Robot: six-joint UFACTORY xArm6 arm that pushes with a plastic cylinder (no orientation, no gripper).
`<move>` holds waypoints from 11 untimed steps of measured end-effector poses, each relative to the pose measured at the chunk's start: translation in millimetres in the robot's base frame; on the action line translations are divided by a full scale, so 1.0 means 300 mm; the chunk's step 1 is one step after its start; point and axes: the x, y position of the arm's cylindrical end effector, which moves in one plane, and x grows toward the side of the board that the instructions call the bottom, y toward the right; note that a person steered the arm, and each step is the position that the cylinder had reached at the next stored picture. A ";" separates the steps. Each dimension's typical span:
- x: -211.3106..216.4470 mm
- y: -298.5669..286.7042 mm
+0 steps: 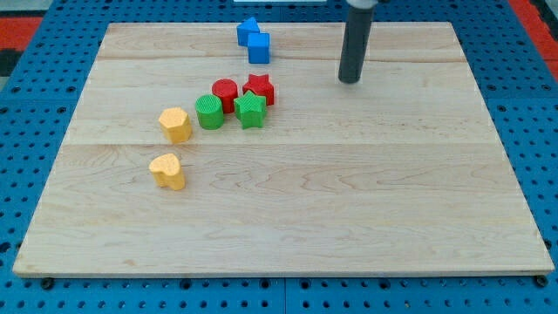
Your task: Tap the blue blocks
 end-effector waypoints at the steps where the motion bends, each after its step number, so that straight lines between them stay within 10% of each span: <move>1: -0.033 -0.020; 9: -0.215 -0.432; 11: -0.323 -0.288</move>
